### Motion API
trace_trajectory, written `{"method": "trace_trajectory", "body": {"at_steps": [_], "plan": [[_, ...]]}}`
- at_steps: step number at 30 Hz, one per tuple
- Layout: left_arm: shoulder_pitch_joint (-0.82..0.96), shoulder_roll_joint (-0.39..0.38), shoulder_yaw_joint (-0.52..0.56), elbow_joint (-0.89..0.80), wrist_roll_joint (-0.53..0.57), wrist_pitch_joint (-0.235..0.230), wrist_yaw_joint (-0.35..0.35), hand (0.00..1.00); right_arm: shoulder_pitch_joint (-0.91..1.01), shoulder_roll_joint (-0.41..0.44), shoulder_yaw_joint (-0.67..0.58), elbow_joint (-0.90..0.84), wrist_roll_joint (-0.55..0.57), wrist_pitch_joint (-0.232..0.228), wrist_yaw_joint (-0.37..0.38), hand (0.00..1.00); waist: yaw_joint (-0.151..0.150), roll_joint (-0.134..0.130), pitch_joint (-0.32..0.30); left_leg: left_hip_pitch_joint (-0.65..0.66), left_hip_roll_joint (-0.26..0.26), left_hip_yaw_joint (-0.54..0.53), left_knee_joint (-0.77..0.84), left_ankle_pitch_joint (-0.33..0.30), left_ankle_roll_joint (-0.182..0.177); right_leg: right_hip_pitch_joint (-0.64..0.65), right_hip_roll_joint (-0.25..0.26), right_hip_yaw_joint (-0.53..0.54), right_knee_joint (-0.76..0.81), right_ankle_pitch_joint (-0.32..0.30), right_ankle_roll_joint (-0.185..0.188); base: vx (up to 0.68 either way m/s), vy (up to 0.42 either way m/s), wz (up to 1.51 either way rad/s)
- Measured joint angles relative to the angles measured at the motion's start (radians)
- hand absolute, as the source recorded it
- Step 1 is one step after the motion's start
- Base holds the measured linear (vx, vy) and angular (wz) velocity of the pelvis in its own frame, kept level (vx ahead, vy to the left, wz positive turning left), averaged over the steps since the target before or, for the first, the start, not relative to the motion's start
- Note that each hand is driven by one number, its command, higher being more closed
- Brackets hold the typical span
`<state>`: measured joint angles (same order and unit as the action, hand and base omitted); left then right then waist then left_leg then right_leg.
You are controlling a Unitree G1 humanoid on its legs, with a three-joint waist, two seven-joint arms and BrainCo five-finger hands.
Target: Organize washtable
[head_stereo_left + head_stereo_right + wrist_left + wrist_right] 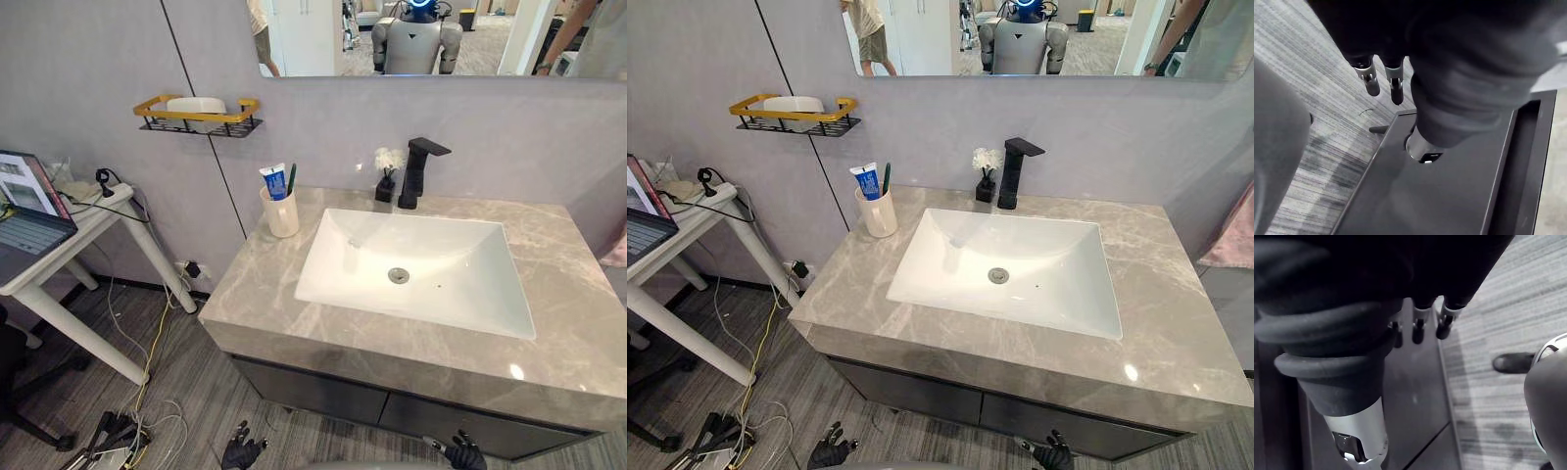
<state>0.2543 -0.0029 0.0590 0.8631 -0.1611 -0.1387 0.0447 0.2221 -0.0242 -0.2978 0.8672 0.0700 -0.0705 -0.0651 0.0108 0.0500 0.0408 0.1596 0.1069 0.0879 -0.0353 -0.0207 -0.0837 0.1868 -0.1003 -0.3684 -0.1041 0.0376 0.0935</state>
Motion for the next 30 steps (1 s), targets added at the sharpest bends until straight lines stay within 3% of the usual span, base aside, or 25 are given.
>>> {"method": "trace_trajectory", "body": {"at_steps": [8, 13, 16, 19, 24, 26, 27, 29, 30], "plan": [[-0.04, 0.029, -0.04, 0.051, 0.019, -0.002, 0.003, 0.0, -0.031, -0.001, 0.007, 0.046, 0.0, -0.009, -0.002, 0.0, -0.002, -0.018, 0.025, 0.028, 0.013, 0.029, 0.004, -0.016, -0.013, 0.003, 0.016, 0.047, 0.0, 0.003, -0.004, -0.02, 0.014, -0.17], [-0.045, 0.035, -0.056, 0.051, 0.018, -0.003, 0.003, 0.0, -0.039, -0.007, 0.028, 0.052, -0.001, -0.01, 0.003, 0.0, -0.001, -0.013, 0.04, 0.023, 0.016, 0.033, 0.009, -0.026, -0.016, 0.001, 0.017, 0.055, 0.006, -0.008, -0.012, -0.01, 0.005, -0.04], [-0.071, 0.034, -0.075, 0.053, 0.019, -0.001, 0.005, 0.0, -0.05, -0.026, 0.059, 0.048, 0.0, -0.012, 0.005, 0.0, -0.004, -0.007, 0.064, -0.025, 0.02, 0.002, 0.027, -0.033, -0.018, -0.075, 0.011, 0.064, 0.142, -0.076, -0.018, -0.01, -0.003, 0.19], [-0.082, 0.049, -0.087, 0.048, 0.02, -0.003, 0.004, 0.0, -0.058, -0.038, 0.076, 0.043, 0.003, -0.014, 0.013, 0.0, 0.004, -0.022, 0.089, -0.066, 0.016, -0.028, 0.045, -0.022, -0.021, -0.156, -0.011, 0.062, 0.288, -0.157, -0.019, 0.04, -0.036, 0.3], [-0.083, 0.055, -0.082, -0.012, 0.012, -0.006, 0.006, 0.0, -0.049, -0.043, 0.108, -0.02, 0.031, -0.034, 0.025, 0.0, 0.004, -0.024, 0.156, -0.139, 0.007, -0.146, 0.048, 0.031, -0.035, -0.188, -0.051, -0.072, 0.401, -0.258, -0.037, 0.05, -0.114, 0.94], [-0.084, 0.061, -0.068, -0.03, 0.002, -0.011, 0.01, 0.0, -0.05, -0.047, 0.109, -0.019, 0.041, -0.035, 0.022, 0.0, 0.001, -0.035, 0.178, -0.203, -0.025, -0.105, 0.017, 0.167, -0.007, -0.217, -0.089, -0.149, 0.417, -0.266, -0.072, -0.02, -0.117, 1.19], [-0.086, 0.058, -0.065, -0.031, -0.003, -0.012, 0.015, 0.0, -0.051, -0.048, 0.111, -0.019, 0.039, -0.034, 0.021, 0.0, 0.002, -0.047, 0.185, -0.215, -0.021, -0.065, 0.019, 0.168, -0.006, -0.22, -0.104, -0.18, 0.405, -0.257, -0.083, 0.02, -0.053, 0.92], [-0.096, 0.06, -0.058, -0.028, -0.002, -0.002, 0.022, 0.0, -0.043, -0.048, 0.107, -0.03, 0.046, -0.018, 0.003, 0.0, -0.002, -0.044, 0.188, -0.265, 0.014, 0.192, 0.253, 0.033, 0.032, -0.205, -0.117, -0.246, 0.401, -0.25, -0.092, 0.03, -0.084, 0.81], [-0.096, 0.06, -0.059, -0.026, -0.002, -0.001, 0.022, 0.0, -0.04, -0.049, 0.108, -0.03, 0.045, -0.018, 0.003, 0.0, -0.003, -0.045, 0.188, -0.255, 0.021, 0.239, 0.287, 0.01, 0.034, -0.194, -0.119, -0.261, 0.4, -0.25, -0.092, -0.01, -0.067, 0.65]]}}
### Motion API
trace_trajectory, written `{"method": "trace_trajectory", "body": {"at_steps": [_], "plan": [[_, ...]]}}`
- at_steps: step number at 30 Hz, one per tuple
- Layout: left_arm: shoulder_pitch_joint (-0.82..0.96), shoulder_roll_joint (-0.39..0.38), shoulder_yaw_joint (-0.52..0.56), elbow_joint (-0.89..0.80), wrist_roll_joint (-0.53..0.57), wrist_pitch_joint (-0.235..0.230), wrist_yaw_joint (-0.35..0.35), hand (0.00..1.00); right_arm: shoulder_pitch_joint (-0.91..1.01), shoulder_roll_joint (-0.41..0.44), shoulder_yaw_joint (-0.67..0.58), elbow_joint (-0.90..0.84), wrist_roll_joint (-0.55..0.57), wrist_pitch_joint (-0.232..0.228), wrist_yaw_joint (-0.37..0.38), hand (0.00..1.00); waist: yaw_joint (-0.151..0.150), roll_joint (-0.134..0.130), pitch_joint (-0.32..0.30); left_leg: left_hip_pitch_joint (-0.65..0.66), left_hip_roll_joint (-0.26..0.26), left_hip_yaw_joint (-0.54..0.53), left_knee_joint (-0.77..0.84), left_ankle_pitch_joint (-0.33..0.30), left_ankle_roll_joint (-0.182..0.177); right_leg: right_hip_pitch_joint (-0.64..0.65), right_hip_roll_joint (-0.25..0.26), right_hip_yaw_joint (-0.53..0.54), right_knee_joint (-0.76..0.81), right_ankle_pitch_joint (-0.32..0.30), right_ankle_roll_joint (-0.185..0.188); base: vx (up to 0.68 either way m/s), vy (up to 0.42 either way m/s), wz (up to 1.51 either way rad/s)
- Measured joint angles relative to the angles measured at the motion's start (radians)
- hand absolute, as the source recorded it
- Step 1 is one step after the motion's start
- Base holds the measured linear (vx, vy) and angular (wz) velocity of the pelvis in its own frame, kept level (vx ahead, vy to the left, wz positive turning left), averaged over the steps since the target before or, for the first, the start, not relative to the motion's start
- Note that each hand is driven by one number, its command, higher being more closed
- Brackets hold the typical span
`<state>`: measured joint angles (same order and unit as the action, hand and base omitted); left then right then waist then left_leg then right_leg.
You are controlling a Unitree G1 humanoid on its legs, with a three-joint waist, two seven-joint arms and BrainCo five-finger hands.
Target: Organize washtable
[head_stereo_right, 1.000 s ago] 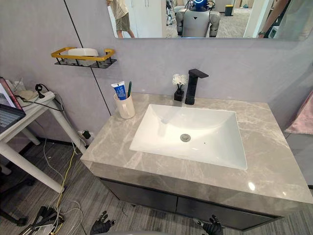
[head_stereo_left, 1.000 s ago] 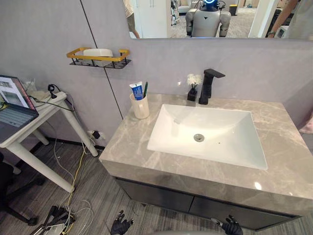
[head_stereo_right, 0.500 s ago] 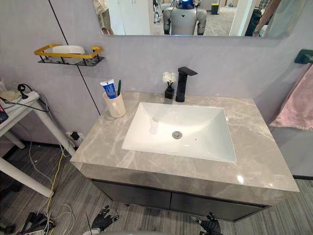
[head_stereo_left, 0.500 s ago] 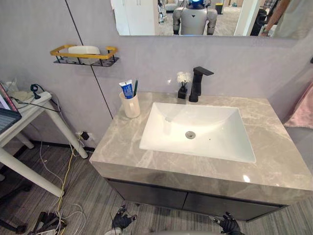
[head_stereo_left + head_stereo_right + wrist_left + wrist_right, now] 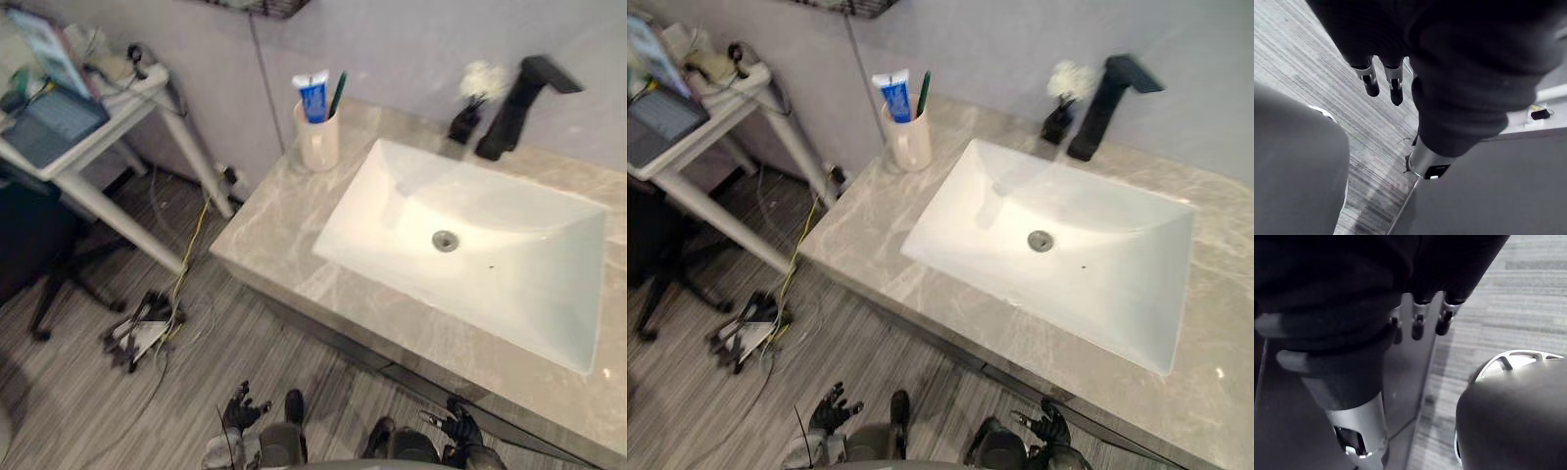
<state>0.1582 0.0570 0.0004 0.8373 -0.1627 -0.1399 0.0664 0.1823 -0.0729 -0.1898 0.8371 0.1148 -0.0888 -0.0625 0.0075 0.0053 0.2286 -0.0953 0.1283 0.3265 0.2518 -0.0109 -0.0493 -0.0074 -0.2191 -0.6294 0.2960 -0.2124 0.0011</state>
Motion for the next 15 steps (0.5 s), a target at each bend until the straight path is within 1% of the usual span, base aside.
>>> {"method": "trace_trajectory", "body": {"at_steps": [2, 3, 4, 5, 6, 7, 8, 9, 10, 12, 13, 14, 15], "plan": [[-0.003, 0.008, -0.012, 0.016, 0.02, 0.003, -0.001, 0.0, -0.003, 0.0, 0.005, -0.001, -0.003, -0.001, 0.0, 0.0, -0.027, 0.003, -0.001, 0.023, 0.039, 0.162, 0.088, -0.067, 0.026, 0.022, -0.009, -0.061, -0.002, 0.0, 0.0, -0.06, 0.032, 0.6], [-0.006, 0.01, -0.019, 0.02, 0.021, 0.004, -0.001, 0.0, -0.004, 0.0, 0.005, -0.002, -0.003, -0.002, 0.0, 0.0, -0.032, 0.006, -0.003, 0.023, 0.05, 0.208, 0.104, -0.078, 0.032, 0.021, -0.012, -0.074, 0.0, 0.0, 0.0, -0.06, 0.076, 0.53], [-0.008, 0.015, -0.034, 0.028, 0.023, 0.006, -0.001, 0.0, -0.008, -0.001, 0.005, -0.003, -0.003, -0.004, 0.0, 0.0, -0.045, 0.011, -0.005, 0.022, 0.068, 0.27, 0.119, -0.093, 0.04, 0.021, -0.017, -0.095, 0.002, 0.002, 0.004, -0.08, 0.147, 0.57], [-0.017, 0.02, -0.053, 0.039, 0.03, 0.014, 0.0, 0.0, -0.013, -0.003, 0.005, -0.006, -0.001, -0.002, -0.001, 0.0, -0.056, 0.023, -0.007, 0.014, 0.069, 0.321, 0.108, -0.106, 0.04, 0.02, -0.025, -0.118, 0.018, 0.007, 0.017, -0.09, 0.162, 0.61], [-0.021, 0.023, -0.061, 0.039, 0.031, 0.017, 0.0, 0.0, -0.017, -0.004, 0.005, -0.004, 0.001, 0.001, -0.001, 0.0, -0.056, 0.03, -0.008, 0.007, 0.058, 0.311, 0.093, -0.108, 0.038, 0.024, -0.026, -0.125, 0.019, 0.009, 0.027, -0.12, 0.203, 0.68], [-0.026, 0.026, -0.076, 0.035, 0.035, 0.019, 0.001, 0.0, -0.018, -0.012, 0.008, -0.001, 0.0, 0.004, -0.001, 0.0, -0.058, 0.028, -0.01, 0.011, 0.034, 0.277, 0.053, -0.109, 0.037, 0.025, -0.022, -0.146, 0.009, 0.017, 0.042, -0.09, 0.187, 0.83], [-0.038, 0.029, -0.096, 0.036, 0.04, 0.02, 0.0, 0.0, -0.02, -0.012, 0.027, -0.001, 0.0, 0.003, 0.0, 0.0, -0.063, 0.03, -0.008, 0.015, 0.0, 0.241, -0.026, -0.105, 0.042, 0.03, -0.024, -0.186, -0.017, 0.038, 0.053, -0.09, 0.187, 0.84], [-0.044, 0.033, -0.104, 0.038, 0.041, 0.023, 0.0, 0.0, -0.02, -0.013, 0.031, -0.001, 0.0, 0.003, -0.001, 0.0, -0.061, 0.028, -0.006, 0.015, -0.011, 0.229, -0.044, -0.092, 0.057, 0.037, -0.021, -0.2, -0.024, 0.048, 0.053, -0.09, 0.162, 0.87], [-0.045, 0.039, -0.12, 0.037, 0.049, 0.024, 0.0, 0.0, -0.02, -0.013, 0.034, 0.0, 0.0, 0.004, -0.001, 0.0, -0.057, 0.026, -0.006, 0.019, -0.029, 0.201, -0.066, -0.078, 0.065, 0.054, -0.018, -0.215, -0.041, 0.062, 0.055, -0.09, 0.094, 0.54], [-0.045, 0.042, -0.127, 0.038, 0.061, 0.025, 0.0, 0.0, -0.026, -0.015, 0.047, 0.001, -0.001, 0.003, 0.0, 0.0, -0.051, 0.024, -0.005, 0.026, -0.051, 0.16, -0.082, -0.072, 0.07, 0.074, -0.029, -0.227, -0.033, 0.066, 0.059, -0.13, 0.085, 0.53], [-0.045, 0.043, -0.127, 0.037, 0.062, 0.025, 0.0, 0.0, -0.028, -0.016, 0.053, 0.001, -0.001, 0.004, 0.0, 0.0, -0.048, 0.022, -0.007, 0.022, -0.06, 0.144, -0.083, -0.077, 0.068, 0.074, -0.04, -0.23, -0.018, 0.058, 0.066, -0.18, 0.109, 0.56], [-0.043, 0.05, -0.128, 0.036, 0.064, 0.025, -0.001, 0.0, -0.035, -0.016, 0.064, 0.001, -0.002, 0.006, 0.003, 0.0, -0.051, 0.014, -0.004, 0.014, -0.091, 0.123, -0.094, -0.085, 0.076, 0.07, -0.076, -0.246, 0.028, 0.012, 0.091, -0.16, 0.135, 0.65], [-0.041, 0.056, -0.128, 0.033, 0.068, 0.027, -0.001, 0.0, -0.032, -0.013, 0.074, 0.003, -0.003, 0.011, 0.005, 0.0, -0.057, -0.017, -0.008, 0.02, -0.134, 0.1, -0.099, -0.097, 0.094, 0.048, -0.12, -0.234, 0.076, -0.027, 0.12, -0.12, 0.163, 0.75]]}}
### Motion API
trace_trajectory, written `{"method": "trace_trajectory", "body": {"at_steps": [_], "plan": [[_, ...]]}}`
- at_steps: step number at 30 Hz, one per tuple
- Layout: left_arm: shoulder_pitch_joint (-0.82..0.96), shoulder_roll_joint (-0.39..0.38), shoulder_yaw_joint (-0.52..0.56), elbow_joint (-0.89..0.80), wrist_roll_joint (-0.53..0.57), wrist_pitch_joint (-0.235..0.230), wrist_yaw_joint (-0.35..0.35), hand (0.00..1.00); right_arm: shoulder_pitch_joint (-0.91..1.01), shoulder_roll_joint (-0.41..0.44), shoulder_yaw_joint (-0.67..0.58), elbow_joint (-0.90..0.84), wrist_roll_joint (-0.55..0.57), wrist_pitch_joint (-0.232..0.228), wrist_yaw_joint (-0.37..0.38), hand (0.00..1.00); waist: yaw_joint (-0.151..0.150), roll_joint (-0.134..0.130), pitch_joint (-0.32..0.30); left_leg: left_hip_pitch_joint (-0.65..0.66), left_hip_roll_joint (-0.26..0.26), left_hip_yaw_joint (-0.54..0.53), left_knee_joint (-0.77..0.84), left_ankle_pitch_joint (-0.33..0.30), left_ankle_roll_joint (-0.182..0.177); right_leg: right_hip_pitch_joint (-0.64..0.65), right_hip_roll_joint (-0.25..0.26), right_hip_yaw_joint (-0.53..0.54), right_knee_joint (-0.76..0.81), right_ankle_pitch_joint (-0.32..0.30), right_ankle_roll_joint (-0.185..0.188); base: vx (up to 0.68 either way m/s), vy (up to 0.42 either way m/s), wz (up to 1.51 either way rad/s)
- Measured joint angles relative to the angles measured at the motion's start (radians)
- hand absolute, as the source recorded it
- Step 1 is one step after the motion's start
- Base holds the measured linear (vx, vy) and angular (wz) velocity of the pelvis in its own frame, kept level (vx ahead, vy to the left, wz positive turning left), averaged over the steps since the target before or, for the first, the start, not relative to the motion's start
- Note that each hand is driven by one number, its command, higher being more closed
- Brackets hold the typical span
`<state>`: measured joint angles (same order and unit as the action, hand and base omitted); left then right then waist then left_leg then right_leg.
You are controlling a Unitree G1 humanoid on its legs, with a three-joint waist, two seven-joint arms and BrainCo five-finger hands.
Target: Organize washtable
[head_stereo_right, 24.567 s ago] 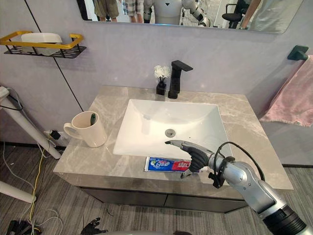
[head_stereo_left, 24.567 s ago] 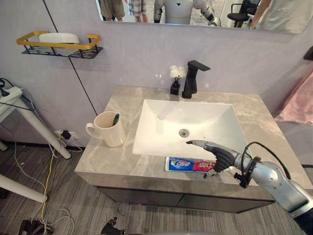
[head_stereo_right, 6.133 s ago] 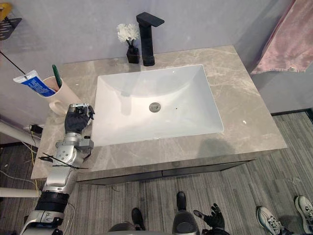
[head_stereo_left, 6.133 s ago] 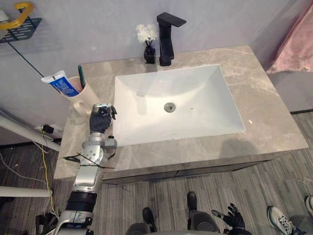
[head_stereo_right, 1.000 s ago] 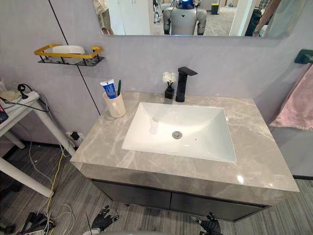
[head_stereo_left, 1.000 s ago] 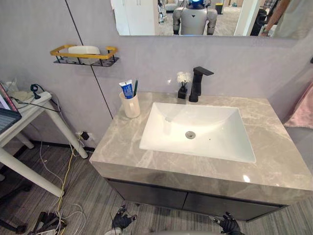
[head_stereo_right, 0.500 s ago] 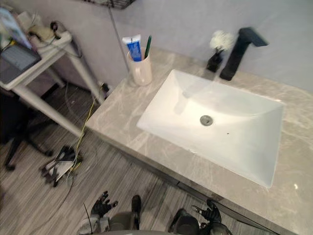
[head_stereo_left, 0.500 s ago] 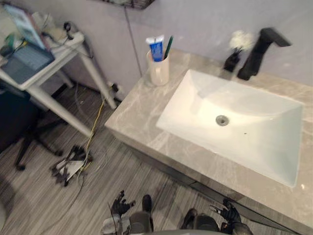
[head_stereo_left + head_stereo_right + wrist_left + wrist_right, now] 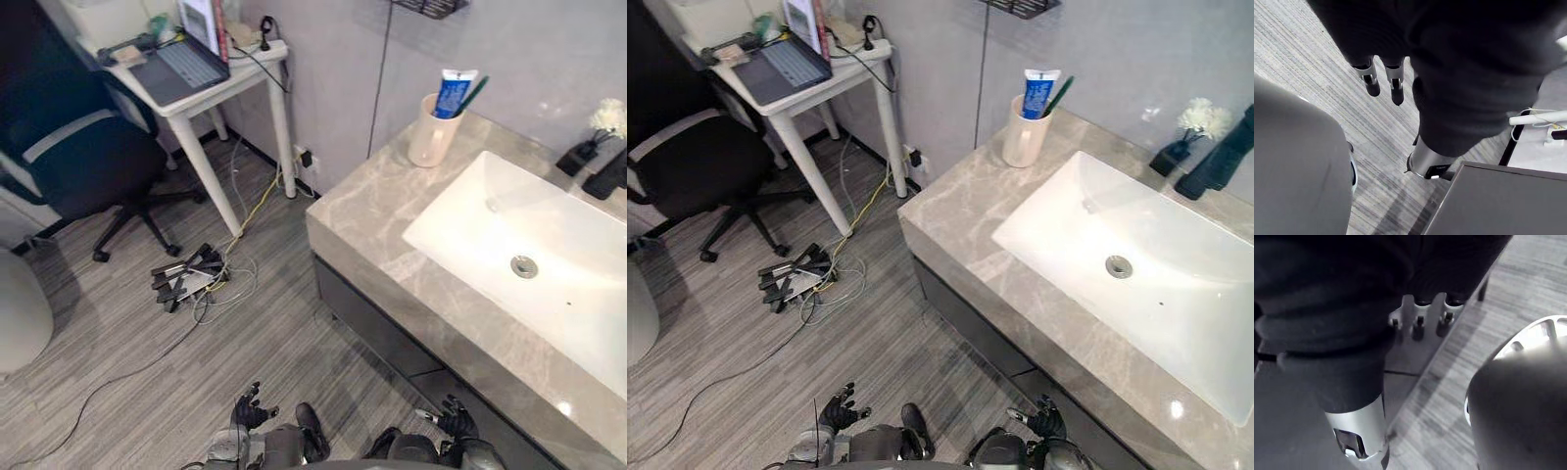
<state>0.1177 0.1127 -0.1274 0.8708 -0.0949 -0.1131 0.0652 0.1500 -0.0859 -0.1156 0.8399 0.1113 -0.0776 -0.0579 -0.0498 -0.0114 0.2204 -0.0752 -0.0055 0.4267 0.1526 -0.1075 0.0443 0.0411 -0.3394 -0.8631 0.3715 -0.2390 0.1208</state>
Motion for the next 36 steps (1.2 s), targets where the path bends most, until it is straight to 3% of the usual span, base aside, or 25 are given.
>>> {"method": "trace_trajectory", "body": {"at_steps": [1, 2, 3, 4, 5, 8, 10, 12, 14, 15, 16, 17, 18, 19, 21, 22, 23, 24, 25, 26, 28, 33, 36], "plan": [[0.0, 0.005, 0.0, -0.008, 0.002, 0.001, -0.001, 0.0, 0.006, 0.005, 0.006, 0.0, 0.001, -0.001, 0.001, 0.0, 0.0, -0.002, -0.007, -0.018, -0.007, 0.012, 0.088, -0.036, 0.034, -0.009, -0.03, 0.003, 0.045, -0.025, 0.021, -0.03, 0.112, 0.84], [0.029, 0.002, -0.008, -0.036, 0.002, 0.001, 0.003, 0.0, 0.042, -0.005, 0.003, -0.036, 0.015, -0.008, 0.008, 0.0, 0.0, 0.01, -0.007, -0.042, 0.035, 0.015, 0.291, -0.124, 0.058, -0.017, 0.001, 0.09, 0.121, -0.113, 0.092, 0.01, 0.052, 0.69], [0.049, -0.001, -0.018, -0.051, -0.001, 0.0, 0.002, 0.0, 0.056, -0.016, 0.004, -0.053, 0.014, -0.011, 0.012, 0.0, 0.001, 0.038, -0.016, -0.029, 0.049, -0.025, 0.287, -0.196, 0.047, -0.025, 0.061, 0.175, 0.126, -0.125, 0.059, -0.02, 0.041, 1.06], [0.039, 0.01, -0.022, -0.055, 0.001, 0.002, 0.001, 0.0, 0.066, -0.02, 0.0, -0.044, 0.014, -0.005, 0.015, 0.0, -0.002, 0.017, -0.024, -0.005, -0.005, -0.109, 0.267, -0.221, 0.053, -0.065, 0.101, 0.355, 0.214, -0.117, -0.027, 0.06, -0.002, 1.5], [0.019, 0.004, -0.024, -0.045, -0.002, 0.005, 0.003, 0.0, 0.074, -0.011, 0.003, -0.021, 0.015, 0.009, 0.016, 0.0, 0.003, -0.005, -0.024, 0.019, -0.046, -0.175, 0.22, -0.216, 0.068, -0.117, 0.112, 0.489, 0.279, -0.148, -0.06, 0.12, -0.02, 1.58], [0.007, -0.011, -0.018, -0.043, -0.014, 0.0, 0.004, 0.0, 0.065, -0.016, 0.021, -0.014, 0.045, -0.003, 0.02, 0.0, 0.005, 0.023, -0.002, 0.016, -0.058, -0.326, 0.195, -0.18, 0.078, -0.274, 0.207, 0.644, 0.256, -0.143, -0.035, 0.16, 0.001, 1.33], [0.006, -0.008, -0.006, -0.03, -0.019, 0.0, 0.005, 0.0, 0.081, -0.002, 0.021, -0.025, 0.051, -0.007, 0.018, 0.0, -0.003, 0.008, -0.006, 0.044, -0.079, -0.429, 0.166, -0.173, 0.055, -0.322, 0.257, 0.78, 0.169, -0.088, -0.028, 0.22, -0.034, 1.55], [-0.002, -0.012, 0.016, -0.009, -0.019, 0.0, 0.004, 0.0, 0.096, 0.008, 0.019, -0.03, 0.057, -0.01, 0.018, 0.0, 0.0, -0.005, -0.008, 0.076, -0.094, -0.504, 0.163, -0.186, 0.033, -0.328, 0.275, 0.847, 0.151, -0.056, -0.038, 0.33, -0.145, 1.63], [-0.008, -0.029, 0.054, -0.002, -0.021, 0.001, 0.005, 0.0, 0.112, 0.005, 0.022, -0.037, 0.056, -0.003, 0.05, 0.0, 0.012, -0.008, -0.018, 0.079, -0.103, -0.611, 0.221, -0.216, -0.013, -0.314, 0.274, 0.801, 0.102, -0.009, -0.073, 0.45, -0.25, 1.84], [-0.013, -0.036, 0.062, 0.003, -0.021, 0.001, 0.006, 0.0, 0.115, 0.002, 0.028, -0.042, 0.057, -0.002, 0.059, 0.0, 0.009, -0.019, -0.027, 0.056, -0.099, -0.605, 0.275, -0.224, -0.026, -0.293, 0.266, 0.786, 0.069, 0.06, -0.086, 0.42, -0.226, 1.89], [-0.022, -0.053, 0.07, -0.001, -0.022, 0.011, 0.008, 0.0, 0.111, -0.022, 0.034, -0.045, 0.056, -0.002, 0.086, 0.0, 0.009, 0.013, -0.023, 0.003, -0.067, -0.555, 0.376, -0.23, -0.058, -0.266, 0.264, 0.724, 0.056, 0.105, -0.107, 0.4, -0.186, 1.75], [-0.02, -0.063, 0.084, -0.02, -0.022, 0.012, 0.007, 0.0, 0.115, -0.027, 0.038, -0.043, 0.066, 0.0, 0.09, 0.0, 0.014, 0.018, -0.023, -0.044, -0.044, -0.485, 0.473, -0.186, -0.144, -0.228, 0.259, 0.705, 0.035, 0.108, -0.114, 0.39, -0.17, 1.52], [-0.016, -0.063, 0.091, -0.026, -0.022, 0.013, 0.007, 0.0, 0.114, -0.022, 0.036, -0.038, 0.077, 0.002, 0.078, 0.0, 0.018, 0.003, -0.017, -0.069, -0.024, -0.437, 0.499, -0.189, -0.154, -0.193, 0.253, 0.705, 0.01, 0.108, -0.115, 0.37, -0.148, 1.2], [-0.008, -0.058, 0.091, -0.041, -0.029, 0.013, 0.008, 0.0, 0.102, -0.008, 0.033, -0.038, 0.083, 0.004, 0.052, 0.0, 0.014, -0.006, -0.016, -0.071, 0.026, -0.326, 0.499, -0.204, -0.128, -0.122, 0.248, 0.702, -0.039, 0.108, -0.115, 0.33, -0.118, 0.93], [-0.009, -0.06, 0.088, -0.047, -0.03, 0.014, 0.009, 0.0, 0.064, -0.006, 0.023, -0.032, 0.088, 0.002, 0.032, 0.0, 0.014, -0.002, -0.013, -0.097, 0.107, -0.177, 0.368, -0.194, -0.132, -0.062, 0.244, 0.65, -0.073, 0.108, -0.115, 0.32, -0.066, 0.71], [-0.011, -0.061, 0.084, -0.045, -0.03, 0.014, 0.009, 0.0, 0.048, -0.007, 0.019, -0.033, 0.088, -0.003, 0.032, 0.0, 0.011, 0.007, -0.017, -0.106, 0.13, -0.14, 0.302, -0.148, -0.133, -0.059, 0.25, 0.63, -0.077, 0.107, -0.113, 0.15, 0.0, 0.37], [-0.012, -0.063, 0.076, -0.041, -0.03, 0.017, 0.009, 0.0, 0.039, -0.008, 0.015, -0.039, 0.087, -0.008, 0.031, 0.0, 0.009, 0.022, -0.02, -0.117, 0.153, -0.098, 0.263, -0.07, -0.092, -0.057, 0.26, 0.611, -0.08, 0.104, -0.108, 0.14, 0.043, 0.38], [-0.024, -0.056, 0.064, -0.034, -0.028, 0.019, 0.006, 0.0, 0.017, 0.01, 0.014, -0.033, 0.088, -0.013, 0.024, 0.0, 0.01, 0.005, -0.024, -0.107, 0.144, -0.045, 0.241, -0.064, -0.054, -0.048, 0.246, 0.591, -0.093, 0.093, -0.09, 0.14, 0.045, 0.39], [-0.025, -0.043, 0.057, -0.037, -0.028, 0.018, 0.005, 0.0, 0.011, 0.031, 0.017, -0.033, 0.088, -0.014, 0.019, 0.0, 0.015, -0.014, -0.023, -0.094, 0.119, -0.034, 0.202, -0.047, -0.049, -0.046, 0.231, 0.579, -0.106, 0.091, -0.087, 0.19, 0.073, 0.53], [-0.026, -0.026, 0.048, -0.034, -0.023, 0.021, 0.003, 0.0, 0.008, 0.062, 0.018, -0.036, 0.087, -0.018, 0.02, 0.0, 0.01, -0.041, -0.032, -0.09, 0.09, -0.032, 0.158, -0.024, -0.067, -0.038, 0.217, 0.552, -0.123, 0.092, -0.085, 0.11, 0.045, 0.48], [-0.023, -0.02, 0.041, -0.03, -0.016, 0.022, 0.002, 0.0, 0.009, 0.085, 0.014, -0.031, 0.086, -0.014, 0.018, 0.0, 0.007, -0.042, -0.029, -0.068, 0.06, -0.03, 0.113, -0.002, -0.084, -0.009, 0.194, 0.509, -0.137, 0.1, -0.075, 0.11, 0.039, 0.64], [0.002, -0.005, 0.048, -0.015, -0.009, 0.02, 0.003, 0.0, 0.0, 0.078, 0.04, -0.032, 0.074, -0.011, 0.021, 0.0, 0.01, -0.037, -0.033, 0.039, 0.021, -0.07, -0.017, 0.045, -0.08, 0.042, 0.177, 0.495, -0.102, 0.121, -0.058, 0.05, -0.007, 0.3], [0.003, -0.003, 0.05, -0.01, -0.009, 0.02, 0.002, 0.0, -0.011, 0.071, 0.077, -0.031, 0.068, -0.009, 0.022, 0.0, 0.008, -0.037, -0.031, 0.057, 0.012, -0.097, -0.081, 0.074, -0.056, -0.01, 0.158, 0.477, 0.013, 0.124, -0.051, -0.02, -0.016, 0.28]]}}
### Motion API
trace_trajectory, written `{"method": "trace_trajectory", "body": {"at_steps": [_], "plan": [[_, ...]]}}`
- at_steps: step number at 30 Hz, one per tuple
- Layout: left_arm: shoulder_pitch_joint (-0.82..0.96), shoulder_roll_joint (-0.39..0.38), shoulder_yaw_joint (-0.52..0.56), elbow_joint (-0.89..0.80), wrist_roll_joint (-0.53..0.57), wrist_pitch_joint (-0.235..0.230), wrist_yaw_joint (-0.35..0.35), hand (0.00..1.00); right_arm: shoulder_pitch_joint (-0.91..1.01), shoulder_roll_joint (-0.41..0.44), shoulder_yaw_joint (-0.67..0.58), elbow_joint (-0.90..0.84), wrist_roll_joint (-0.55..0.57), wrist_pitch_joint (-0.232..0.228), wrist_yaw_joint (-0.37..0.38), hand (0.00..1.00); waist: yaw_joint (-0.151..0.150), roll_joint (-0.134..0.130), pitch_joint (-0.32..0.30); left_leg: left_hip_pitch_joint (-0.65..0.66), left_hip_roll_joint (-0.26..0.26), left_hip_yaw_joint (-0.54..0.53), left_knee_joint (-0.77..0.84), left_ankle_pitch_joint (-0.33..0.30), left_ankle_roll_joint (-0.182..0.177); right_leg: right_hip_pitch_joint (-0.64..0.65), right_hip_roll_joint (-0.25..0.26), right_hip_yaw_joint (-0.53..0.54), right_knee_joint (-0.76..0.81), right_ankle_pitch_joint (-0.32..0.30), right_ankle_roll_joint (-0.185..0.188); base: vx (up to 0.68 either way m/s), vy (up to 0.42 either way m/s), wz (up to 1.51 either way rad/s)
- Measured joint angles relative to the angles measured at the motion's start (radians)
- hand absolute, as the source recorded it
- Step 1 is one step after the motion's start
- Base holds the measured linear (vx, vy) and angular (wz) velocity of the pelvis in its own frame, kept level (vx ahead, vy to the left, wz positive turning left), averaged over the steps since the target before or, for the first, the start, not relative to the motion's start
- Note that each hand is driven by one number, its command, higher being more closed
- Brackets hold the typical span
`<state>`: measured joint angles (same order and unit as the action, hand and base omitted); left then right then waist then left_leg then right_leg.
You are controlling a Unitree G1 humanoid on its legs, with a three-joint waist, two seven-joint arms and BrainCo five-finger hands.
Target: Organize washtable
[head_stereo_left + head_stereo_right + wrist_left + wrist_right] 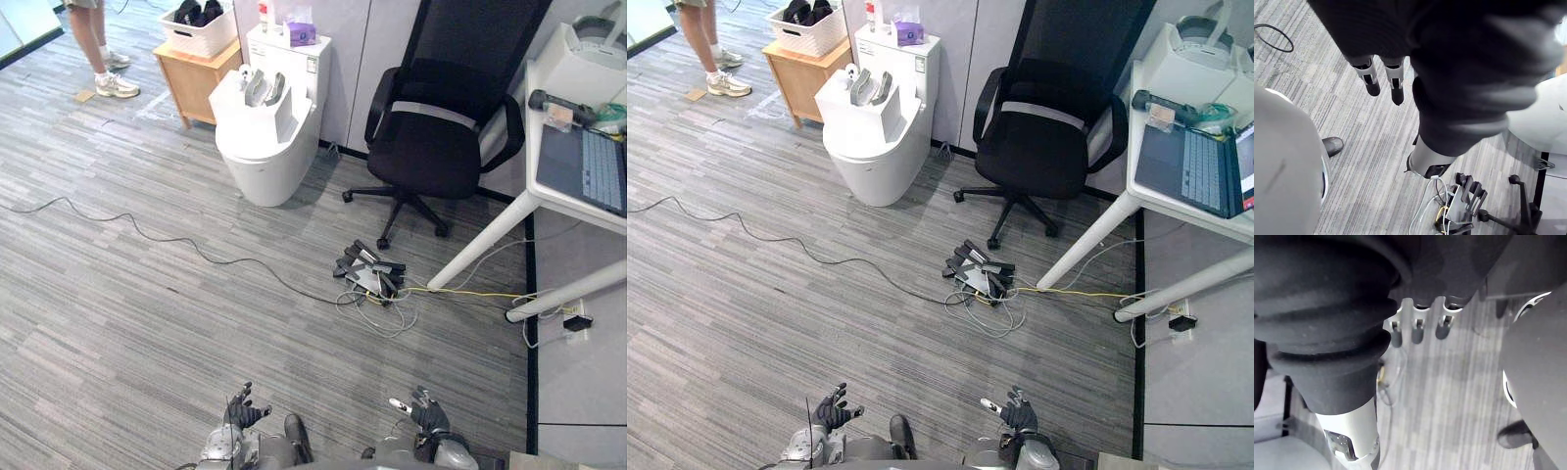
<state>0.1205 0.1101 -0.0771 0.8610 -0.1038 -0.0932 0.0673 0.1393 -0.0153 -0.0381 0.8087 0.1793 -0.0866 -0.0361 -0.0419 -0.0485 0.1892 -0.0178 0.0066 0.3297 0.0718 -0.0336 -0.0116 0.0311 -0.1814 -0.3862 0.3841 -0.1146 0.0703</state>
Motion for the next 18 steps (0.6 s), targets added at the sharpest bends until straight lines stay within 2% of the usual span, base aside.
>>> {"method": "trace_trajectory", "body": {"at_steps": [2, 3, 4, 5, 6, 8, 10, 13, 15, 16, 18], "plan": [[0.005, 0.001, 0.002, 0.011, 0.001, -0.001, 0.0, 0.0, 0.004, -0.005, 0.006, -0.003, -0.025, 0.002, 0.001, 0.0, -0.002, -0.003, 0.002, 0.045, -0.019, -0.044, -0.039, 0.001, 0.003, -0.046, -0.038, 0.004, 0.184, 0.0, 0.0, 0.0, 0.013, 0.44], [0.009, 0.004, 0.003, 0.012, 0.001, -0.002, 0.0, 0.0, 0.008, -0.013, 0.005, -0.008, -0.026, 0.001, 0.004, 0.0, -0.004, 0.006, 0.01, 0.055, -0.026, -0.062, -0.046, 0.0, 0.012, -0.08, -0.048, 0.028, 0.248, -0.036, 0.0, 0.01, -0.003, 0.52], [0.011, 0.008, 0.005, 0.014, 0.001, -0.001, 0.001, 0.0, 0.01, -0.014, 0.006, -0.014, -0.029, 0.0, 0.01, 0.0, -0.009, 0.005, 0.011, 0.064, -0.027, -0.084, -0.052, -0.009, 0.047, -0.106, -0.035, 0.082, 0.271, -0.099, -0.003, 0.0, -0.005, 0.59], [0.014, 0.013, 0.018, 0.017, 0.001, 0.0, 0.001, 0.0, 0.009, -0.016, 0.011, -0.016, -0.032, 0.0, 0.018, 0.0, 0.0, -0.002, 0.014, 0.066, -0.027, -0.104, -0.055, -0.009, 0.05, -0.155, -0.018, 0.135, 0.272, -0.144, 0.004, -0.01, -0.015, 0.53], [0.016, 0.011, 0.027, 0.02, -0.003, -0.001, 0.001, 0.0, 0.01, -0.021, 0.017, -0.016, -0.032, 0.001, 0.018, 0.0, 0.003, -0.002, 0.015, 0.065, -0.026, -0.111, -0.054, -0.009, 0.051, -0.175, -0.014, 0.147, 0.261, -0.147, 0.007, -0.01, -0.019, 0.55], [0.012, 0.002, 0.041, 0.029, -0.002, -0.002, 0.003, 0.0, 0.008, -0.035, 0.028, -0.017, -0.032, 0.0, 0.018, 0.0, 0.0, 0.007, 0.021, 0.067, -0.025, -0.14, -0.051, -0.016, 0.061, -0.218, -0.012, 0.17, 0.207, -0.147, 0.008, 0.01, -0.051, 0.45], [0.001, -0.007, 0.051, 0.045, -0.001, -0.002, 0.004, 0.0, 0.009, -0.045, 0.026, -0.033, -0.031, -0.004, 0.019, 0.0, -0.005, 0.022, 0.033, 0.059, -0.015, -0.184, -0.024, -0.024, 0.063, -0.262, 0.006, 0.238, 0.11, -0.126, 0.025, 0.04, -0.125, 0.51], [-0.012, -0.012, 0.069, 0.062, 0.009, -0.001, 0.005, 0.0, 0.025, -0.04, 0.024, -0.06, -0.031, -0.008, 0.017, 0.0, -0.01, 0.022, 0.039, 0.036, -0.009, -0.251, 0.006, -0.04, 0.041, -0.264, 0.026, 0.322, 0.036, -0.114, 0.045, 0.05, -0.183, 0.84], [-0.014, -0.016, 0.093, 0.052, 0.016, -0.002, 0.006, 0.0, 0.042, -0.03, 0.023, -0.081, -0.032, -0.007, 0.018, 0.0, -0.005, 0.011, 0.038, -0.013, -0.009, -0.284, 0.063, -0.068, 0.029, -0.255, 0.018, 0.307, 0.028, -0.12, 0.036, 0.14, -0.35, 1.19], [-0.022, -0.021, 0.115, 0.044, 0.02, -0.001, 0.007, 0.0, 0.051, -0.015, 0.015, -0.096, -0.03, -0.008, 0.021, 0.0, -0.004, -0.008, 0.038, -0.072, -0.003, -0.301, 0.137, -0.094, 0.007, -0.227, 0.006, 0.262, -0.022, -0.082, 0.013, 0.17, -0.428, 1.36], [-0.023, -0.033, 0.12, 0.036, 0.019, -0.001, 0.008, 0.0, 0.058, -0.026, 0.015, -0.117, -0.031, -0.007, 0.02, 0.0, -0.005, 0.01, 0.041, -0.109, 0.052, -0.259, 0.191, -0.099, -0.007, -0.224, 0.006, 0.177, -0.022, -0.054, 0.003, 0.16, -0.327, 1.19]]}}
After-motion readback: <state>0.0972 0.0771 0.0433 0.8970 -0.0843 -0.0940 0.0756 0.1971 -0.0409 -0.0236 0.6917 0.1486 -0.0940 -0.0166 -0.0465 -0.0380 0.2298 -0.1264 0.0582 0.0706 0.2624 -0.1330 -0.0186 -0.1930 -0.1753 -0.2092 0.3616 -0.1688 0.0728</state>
